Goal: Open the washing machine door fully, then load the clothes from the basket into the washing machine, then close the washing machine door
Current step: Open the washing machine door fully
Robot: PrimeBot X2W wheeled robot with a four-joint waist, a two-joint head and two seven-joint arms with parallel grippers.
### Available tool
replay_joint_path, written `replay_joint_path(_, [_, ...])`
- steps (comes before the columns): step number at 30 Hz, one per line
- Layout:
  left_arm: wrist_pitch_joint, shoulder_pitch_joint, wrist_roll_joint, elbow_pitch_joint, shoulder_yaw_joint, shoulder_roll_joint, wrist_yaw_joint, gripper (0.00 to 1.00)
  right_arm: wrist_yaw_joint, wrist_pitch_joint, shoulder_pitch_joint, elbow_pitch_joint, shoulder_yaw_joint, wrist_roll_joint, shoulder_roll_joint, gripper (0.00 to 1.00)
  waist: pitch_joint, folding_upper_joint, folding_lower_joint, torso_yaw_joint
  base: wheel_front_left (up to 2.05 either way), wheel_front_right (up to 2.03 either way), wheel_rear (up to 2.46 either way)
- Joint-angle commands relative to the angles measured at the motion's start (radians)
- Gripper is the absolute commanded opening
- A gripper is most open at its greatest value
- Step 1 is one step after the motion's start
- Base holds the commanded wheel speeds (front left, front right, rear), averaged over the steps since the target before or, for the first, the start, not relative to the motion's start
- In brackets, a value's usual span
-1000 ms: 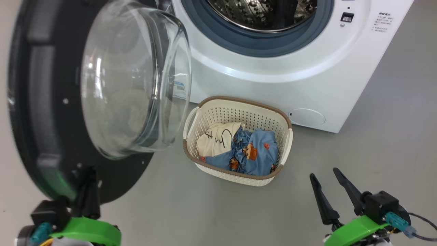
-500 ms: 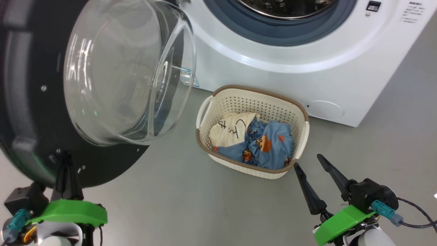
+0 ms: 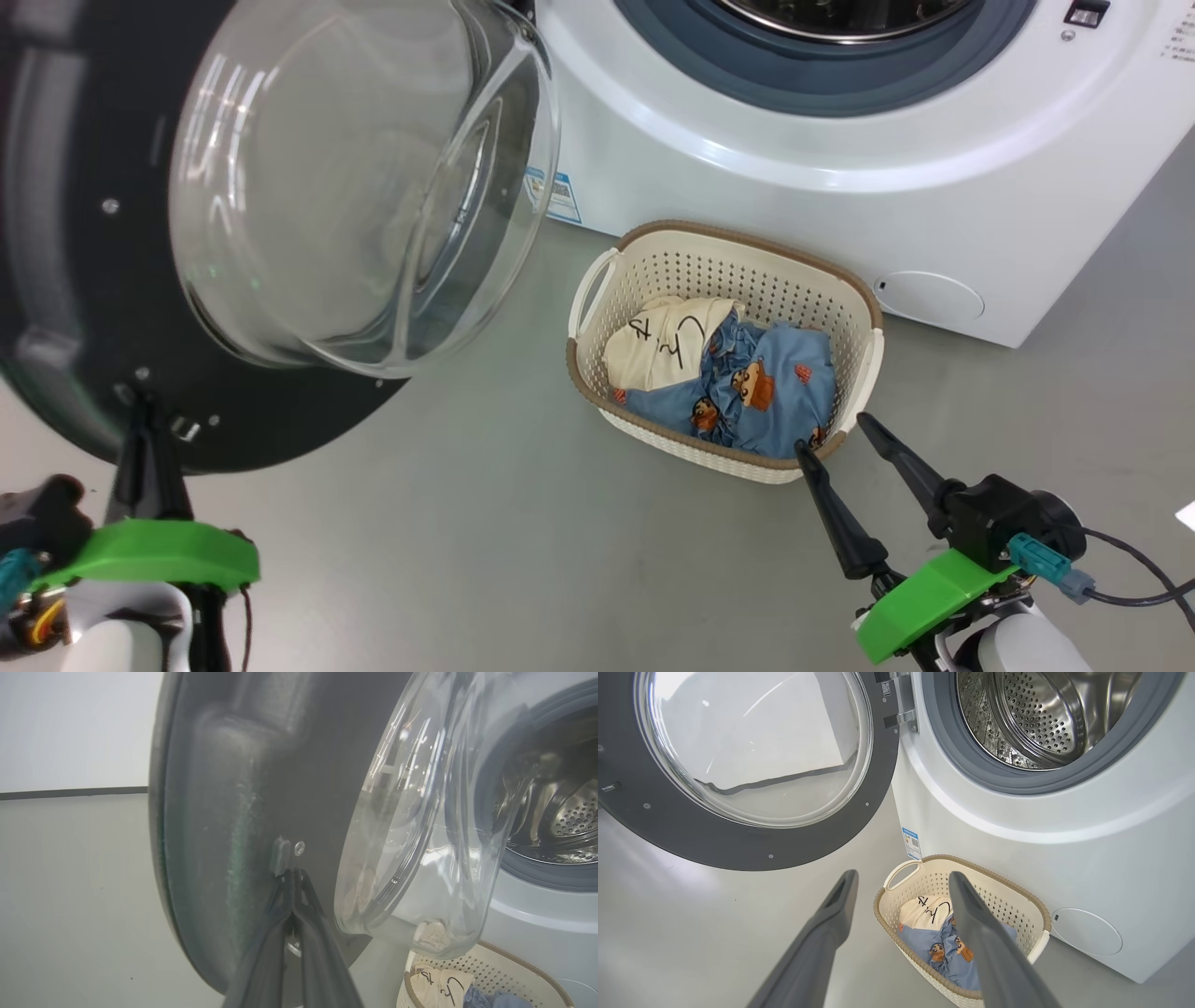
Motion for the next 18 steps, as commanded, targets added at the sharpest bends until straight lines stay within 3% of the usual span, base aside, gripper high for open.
replay_joint_path(1, [-0.013, -0.05, 0.012, -0.005, 0.067, 0.043, -0.001, 0.0, 0.002, 0.003, -0.023, -0.032, 0.025, -0.006, -0.001, 1.0, 0.011, 0.0, 0.0, -0.005, 0.0, 0.0, 0.0])
replay_joint_path(18, [-0.014, -0.185, 0.068, 0.129, 0.232, 0.033, -0.064, 0.0, 0.002, 0.045, -0.013, -0.096, -0.009, -0.027, -0.032, 1.0, 0.091, 0.0, 0.0, -0.017, 0.0, 0.0, 0.0])
